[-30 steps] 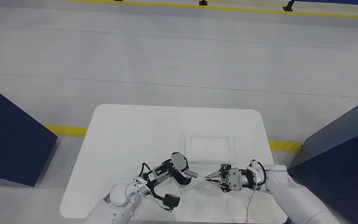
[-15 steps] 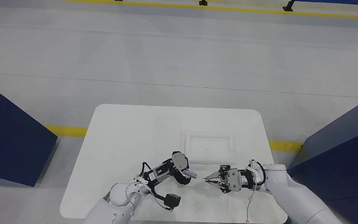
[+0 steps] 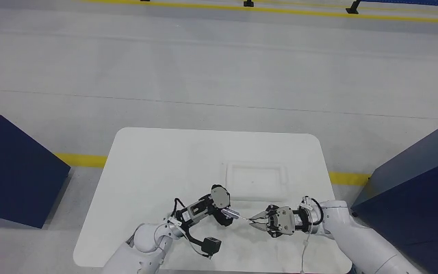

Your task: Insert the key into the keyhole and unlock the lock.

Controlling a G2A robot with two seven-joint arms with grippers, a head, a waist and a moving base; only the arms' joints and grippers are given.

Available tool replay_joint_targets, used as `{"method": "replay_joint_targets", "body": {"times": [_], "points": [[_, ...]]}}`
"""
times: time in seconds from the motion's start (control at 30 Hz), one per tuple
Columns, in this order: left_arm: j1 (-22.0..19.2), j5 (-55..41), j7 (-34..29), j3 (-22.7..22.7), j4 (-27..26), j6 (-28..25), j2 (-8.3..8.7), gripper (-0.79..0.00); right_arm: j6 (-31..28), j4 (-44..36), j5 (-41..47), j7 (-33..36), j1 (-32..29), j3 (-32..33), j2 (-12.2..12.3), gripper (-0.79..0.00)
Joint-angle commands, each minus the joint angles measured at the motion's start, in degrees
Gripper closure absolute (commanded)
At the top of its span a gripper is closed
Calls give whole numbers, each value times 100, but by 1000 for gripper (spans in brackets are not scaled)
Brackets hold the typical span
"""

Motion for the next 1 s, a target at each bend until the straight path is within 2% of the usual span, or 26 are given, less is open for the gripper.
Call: {"method": "replay_joint_targets", "body": {"times": [0.0,0.5,0.83,0.9,0.93,0.97], "points": [[-2,25,-7,-1,-6,3,3,0,28,-9,55,-27,5,-27,15,0],[-22,138,-66,-6,-73,24,18,0,166,-46,398,-165,62,-207,115,0],[-32,-108,-63,5,-40,-53,13,0,-292,55,69,293,93,-207,140,0],[-23,-266,-65,-3,-43,-51,8,0,-411,119,5,411,95,-178,142,-289],[-38,-274,-35,-15,-33,-56,11,0,-466,139,-28,467,93,-166,142,-785],[-29,-377,-36,-22,-40,-63,9,0,-522,162,-51,522,88,-151,143,-785]]}}
